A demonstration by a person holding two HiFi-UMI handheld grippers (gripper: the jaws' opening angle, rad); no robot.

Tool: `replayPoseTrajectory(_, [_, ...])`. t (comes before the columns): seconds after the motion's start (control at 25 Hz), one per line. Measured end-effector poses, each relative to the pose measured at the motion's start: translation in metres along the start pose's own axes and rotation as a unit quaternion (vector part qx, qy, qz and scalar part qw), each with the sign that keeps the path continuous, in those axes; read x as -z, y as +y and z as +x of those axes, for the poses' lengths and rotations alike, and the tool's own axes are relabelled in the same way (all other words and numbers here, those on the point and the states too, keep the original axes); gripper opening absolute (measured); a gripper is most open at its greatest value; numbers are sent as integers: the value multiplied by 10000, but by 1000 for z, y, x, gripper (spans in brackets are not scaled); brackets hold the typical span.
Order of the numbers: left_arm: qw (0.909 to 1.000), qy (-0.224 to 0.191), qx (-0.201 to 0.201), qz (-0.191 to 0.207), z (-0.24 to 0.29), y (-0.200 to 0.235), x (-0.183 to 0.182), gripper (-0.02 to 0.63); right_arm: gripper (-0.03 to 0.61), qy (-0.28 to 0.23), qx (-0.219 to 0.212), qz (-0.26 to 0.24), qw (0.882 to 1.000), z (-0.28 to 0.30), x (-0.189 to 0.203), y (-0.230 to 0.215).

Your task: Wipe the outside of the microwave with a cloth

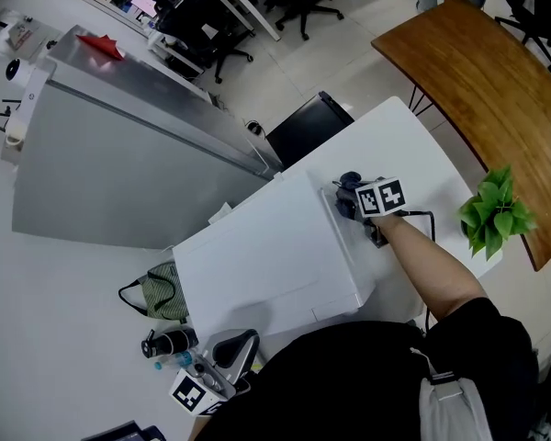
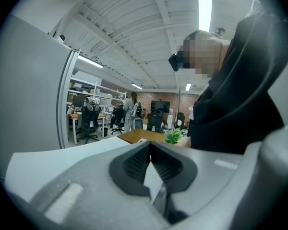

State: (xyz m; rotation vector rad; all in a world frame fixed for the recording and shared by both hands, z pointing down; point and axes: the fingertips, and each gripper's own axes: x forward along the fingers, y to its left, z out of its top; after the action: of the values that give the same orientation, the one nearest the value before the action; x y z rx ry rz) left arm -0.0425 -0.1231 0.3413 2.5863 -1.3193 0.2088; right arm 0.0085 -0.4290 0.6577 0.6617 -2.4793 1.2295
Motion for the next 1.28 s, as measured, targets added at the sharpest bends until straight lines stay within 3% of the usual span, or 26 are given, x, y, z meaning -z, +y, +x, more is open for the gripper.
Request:
replayPoseTrajectory(0.08, [10000, -25, -36, -24, -3, 2, 0, 5, 135, -828, -976, 460, 9907, -46, -38, 47])
replayPoseTrajectory(0.16, [10000, -36, -41, -42, -4, 4, 1, 5, 137, -1434, -1788, 600, 9715, -91, -65, 96])
replayPoseTrajectory(0.28, [10000, -42, 17, -35, -1, 2, 1, 5, 137, -1627, -2178, 316, 9618, -116, -65, 138])
replayPoseTrajectory(0.36, [10000, -48, 47, -43, 0, 1, 1, 5, 137, -1629, -2088, 230, 9640, -108, -57, 139])
replayPoseTrajectory(0.52, [10000, -35, 72, -53, 1, -2, 2, 5, 137, -1402, -1613, 486, 9757, -78, -36, 98])
replayPoseTrajectory(0.76, [10000, -18, 58, -67, 1, -2, 3, 5, 133, -498, -585, 528, 9956, -27, 28, 31])
replayPoseTrajectory(0.88, [9999, 9, 107, -43, 4, -5, 3, 5, 130, 75, 10, 206, 9998, -6, 56, 1])
replayPoseTrajectory(1.04, [9999, 19, 143, -20, 5, -7, 3, 5, 124, 671, 694, -336, 9948, 6, 80, -20])
replayPoseTrajectory(1.2, [9999, -36, 115, -12, 3, -6, 1, 5, 131, 661, 671, -365, 9949, 0, 72, -16])
replayPoseTrajectory(1.28, [9999, -64, 124, 0, 2, -8, -1, 5, 133, 150, 272, -109, 9995, -21, 49, 2])
